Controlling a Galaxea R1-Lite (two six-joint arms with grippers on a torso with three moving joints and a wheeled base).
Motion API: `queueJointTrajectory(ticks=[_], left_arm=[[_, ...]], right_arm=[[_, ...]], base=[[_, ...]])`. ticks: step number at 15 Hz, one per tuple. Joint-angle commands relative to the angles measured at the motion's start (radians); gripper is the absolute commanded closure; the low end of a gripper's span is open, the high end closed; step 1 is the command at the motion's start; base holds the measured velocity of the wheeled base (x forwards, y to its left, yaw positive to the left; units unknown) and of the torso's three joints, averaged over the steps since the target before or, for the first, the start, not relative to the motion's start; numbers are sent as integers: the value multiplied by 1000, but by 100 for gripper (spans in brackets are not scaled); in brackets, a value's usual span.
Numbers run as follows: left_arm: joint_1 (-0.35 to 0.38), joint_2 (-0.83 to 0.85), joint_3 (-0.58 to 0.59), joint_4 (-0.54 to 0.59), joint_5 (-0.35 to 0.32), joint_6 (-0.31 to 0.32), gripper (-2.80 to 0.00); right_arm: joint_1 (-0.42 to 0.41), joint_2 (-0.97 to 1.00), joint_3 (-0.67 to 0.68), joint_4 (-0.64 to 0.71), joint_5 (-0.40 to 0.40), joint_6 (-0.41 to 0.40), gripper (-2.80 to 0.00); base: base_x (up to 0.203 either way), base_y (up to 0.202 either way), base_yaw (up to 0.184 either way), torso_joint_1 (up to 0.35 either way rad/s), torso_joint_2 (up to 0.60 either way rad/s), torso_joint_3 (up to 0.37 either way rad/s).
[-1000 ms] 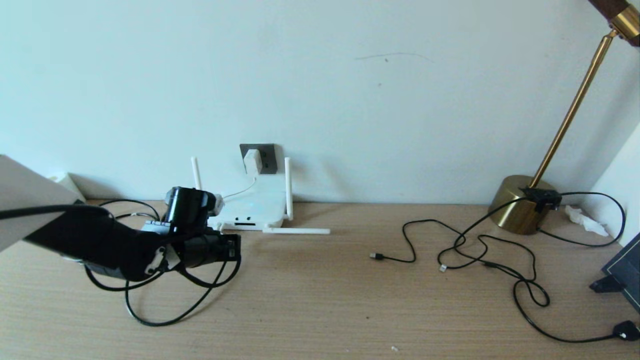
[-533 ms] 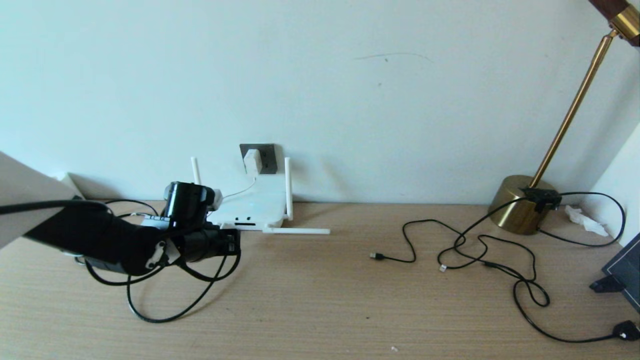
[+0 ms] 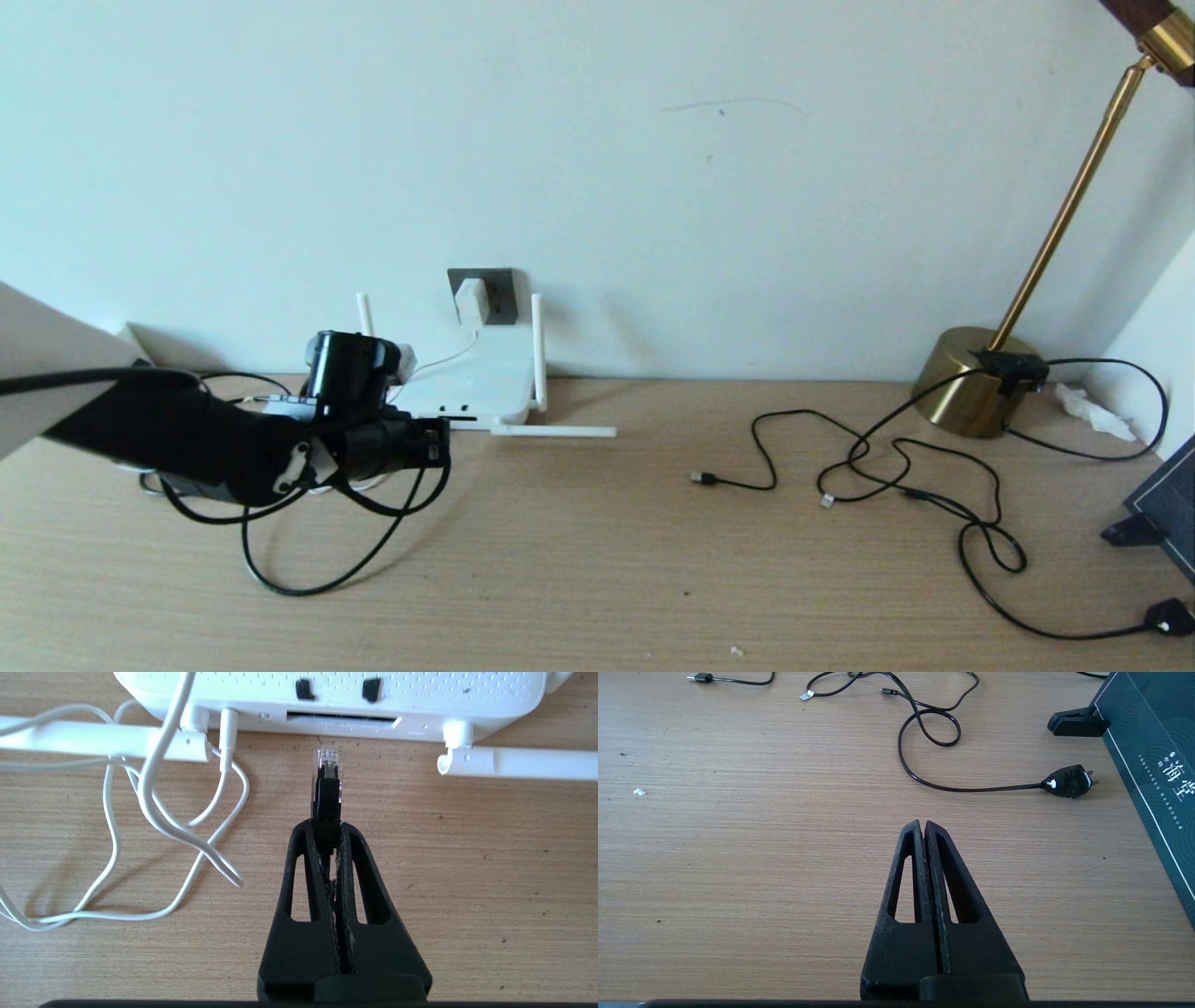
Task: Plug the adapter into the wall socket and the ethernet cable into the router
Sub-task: Align cable and router interface
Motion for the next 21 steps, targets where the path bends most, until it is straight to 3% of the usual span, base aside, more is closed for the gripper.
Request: queueJointTrajectory(ticks=[1,21], left_arm=[[0,-3,-4,0,1,-1,0],[21,-1,-2,-2,-28,2,0]], right_arm=[[0,2,1,3,0,0,0],[0,2,0,3,0,2,0]], base=[[0,0,0,0,0,0],[0,0,0,0,0,0]])
